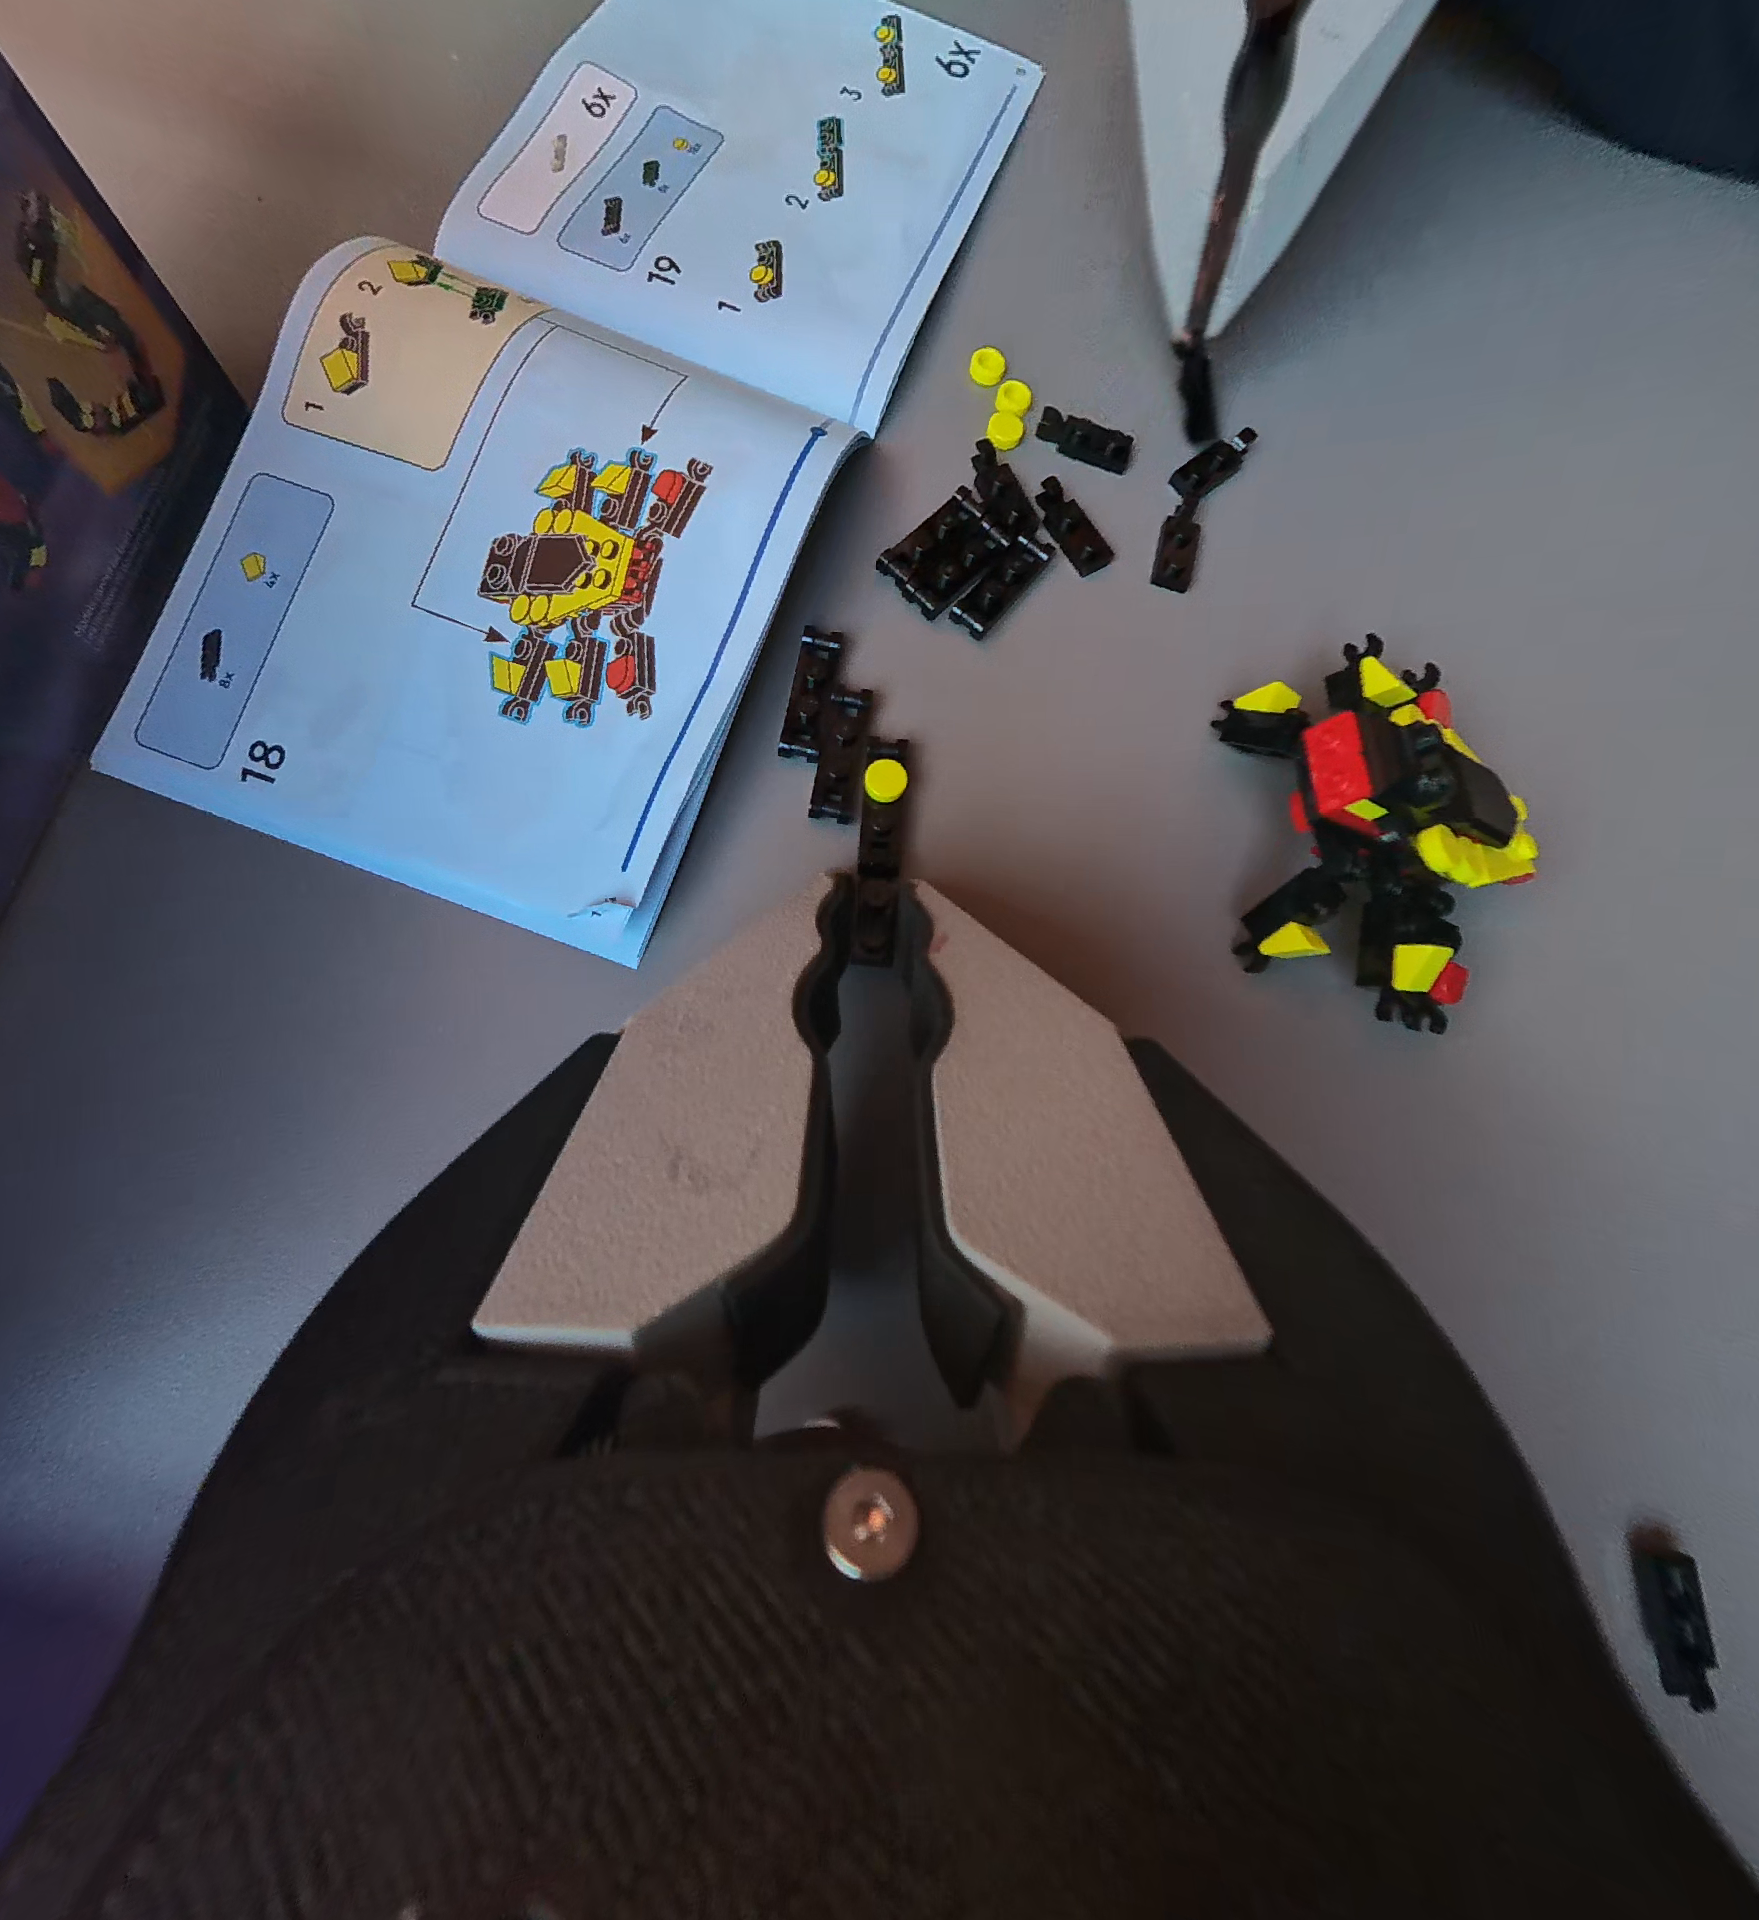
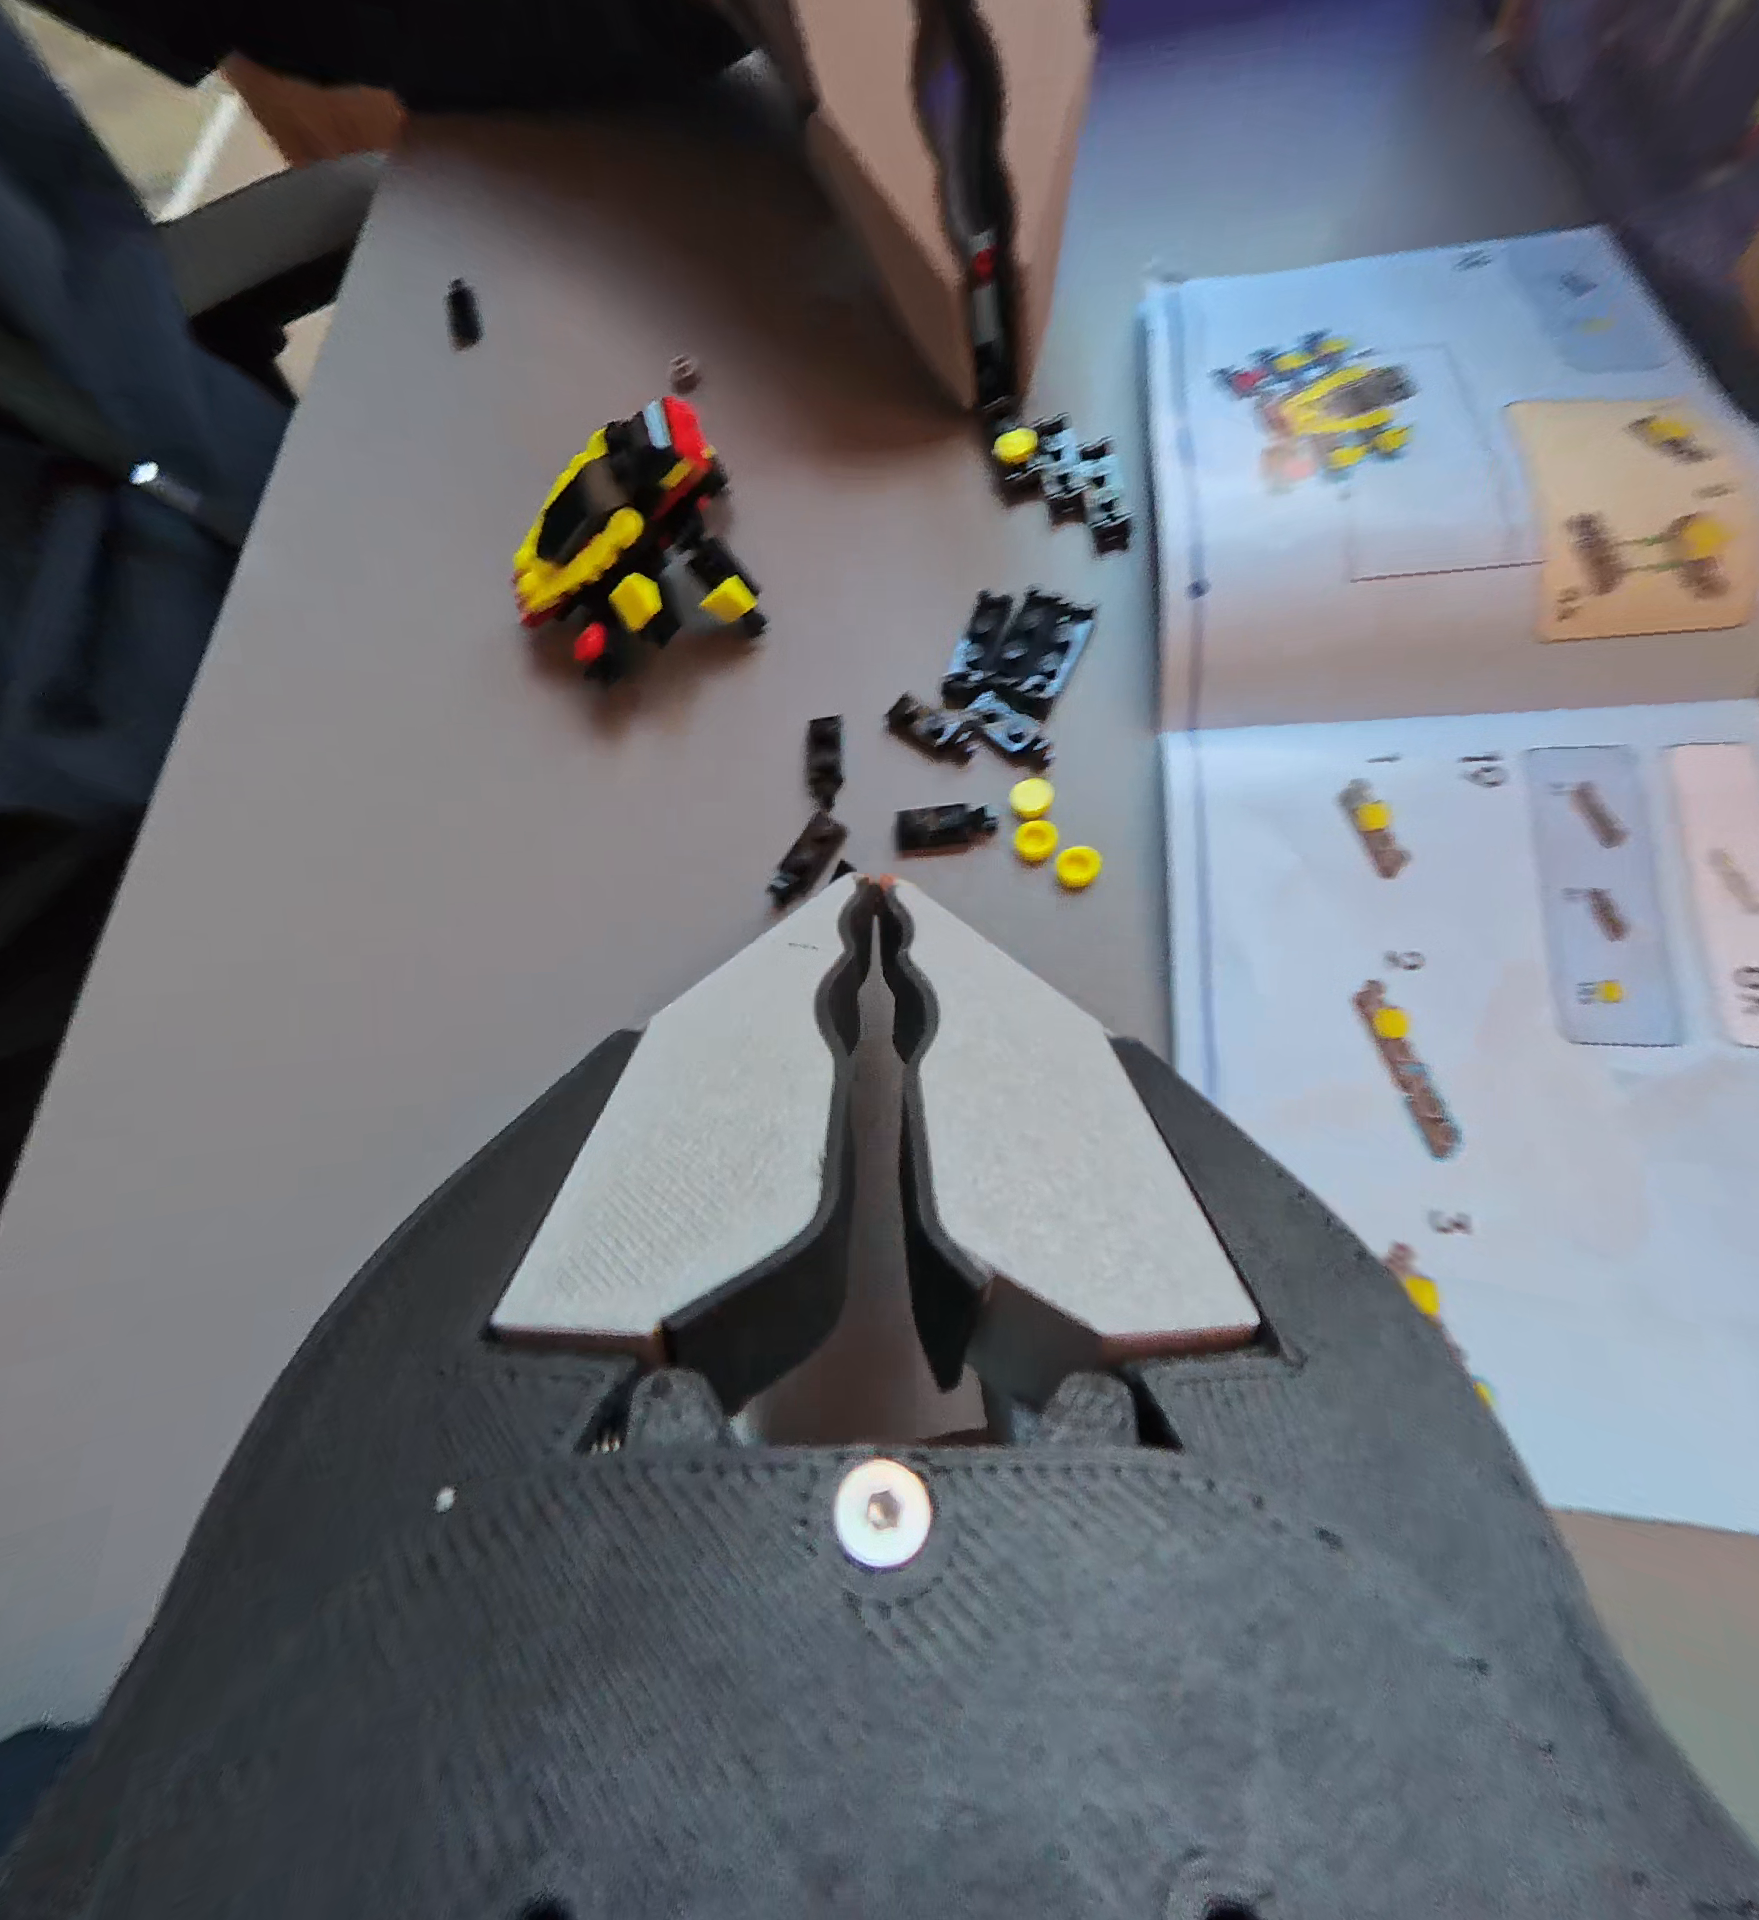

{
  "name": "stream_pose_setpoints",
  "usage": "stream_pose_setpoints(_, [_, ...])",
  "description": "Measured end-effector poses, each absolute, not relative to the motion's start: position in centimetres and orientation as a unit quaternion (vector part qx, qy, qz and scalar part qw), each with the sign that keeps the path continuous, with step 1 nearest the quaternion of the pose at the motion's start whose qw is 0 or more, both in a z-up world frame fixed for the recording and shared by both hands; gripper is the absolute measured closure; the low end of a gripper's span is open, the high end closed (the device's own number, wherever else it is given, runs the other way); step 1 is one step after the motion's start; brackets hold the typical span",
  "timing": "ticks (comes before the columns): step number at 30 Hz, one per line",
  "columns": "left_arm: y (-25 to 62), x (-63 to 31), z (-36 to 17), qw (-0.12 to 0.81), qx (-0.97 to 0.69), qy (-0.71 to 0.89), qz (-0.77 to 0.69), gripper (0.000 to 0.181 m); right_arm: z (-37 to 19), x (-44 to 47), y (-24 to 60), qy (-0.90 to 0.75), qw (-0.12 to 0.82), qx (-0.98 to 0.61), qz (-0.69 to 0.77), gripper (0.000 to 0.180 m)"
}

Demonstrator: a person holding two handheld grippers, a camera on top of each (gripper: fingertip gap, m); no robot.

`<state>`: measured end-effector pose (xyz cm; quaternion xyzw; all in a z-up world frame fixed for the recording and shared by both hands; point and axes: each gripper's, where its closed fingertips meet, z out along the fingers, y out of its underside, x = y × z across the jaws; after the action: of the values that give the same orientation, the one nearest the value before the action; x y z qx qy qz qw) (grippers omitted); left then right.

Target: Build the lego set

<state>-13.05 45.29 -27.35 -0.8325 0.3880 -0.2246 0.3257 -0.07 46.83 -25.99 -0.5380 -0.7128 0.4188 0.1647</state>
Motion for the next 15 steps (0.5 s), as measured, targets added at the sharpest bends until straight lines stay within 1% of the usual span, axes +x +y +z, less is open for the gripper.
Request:
stream_pose_setpoints(1, [45.3, -13.0, -27.3, 0.326, -0.832, 0.388, -0.224, 0.176, -26.0, 0.0, 46.7, -0.712, 0.160, -0.538, 0.422, 0.180])
stream_pose_setpoints(3, [45.3, -13.0, -27.4, 0.326, -0.832, 0.388, -0.223, 0.175, -25.4, -0.7, 47.0, -0.699, 0.175, -0.542, 0.432, 0.167])
stream_pose_setpoints(5, [45.3, -13.0, -27.3, 0.326, -0.832, 0.389, -0.223, 0.175, -24.9, -1.6, 48.1, -0.683, 0.214, -0.554, 0.426, 0.168])
stream_pose_setpoints(8, [45.3, -13.0, -27.3, 0.326, -0.832, 0.388, -0.224, 0.176, -24.7, -2.9, 49.2, -0.672, 0.258, -0.566, 0.403, 0.180])
stream_pose_setpoints(11, [45.3, -13.0, -27.3, 0.325, -0.832, 0.387, -0.227, 0.176, -25.6, -3.7, 50.0, -0.680, 0.287, -0.577, 0.350, 0.180])
stream_pose_setpoints(13, [45.3, -13.0, -27.3, 0.325, -0.832, 0.387, -0.228, 0.176, -25.4, -4.6, 50.2, -0.670, 0.307, -0.581, 0.345, 0.180])
stream_pose_setpoints(15, [45.3, -13.0, -27.3, 0.324, -0.833, 0.387, -0.228, 0.176, -25.3, -5.5, 49.9, -0.668, 0.306, -0.585, 0.344, 0.176])
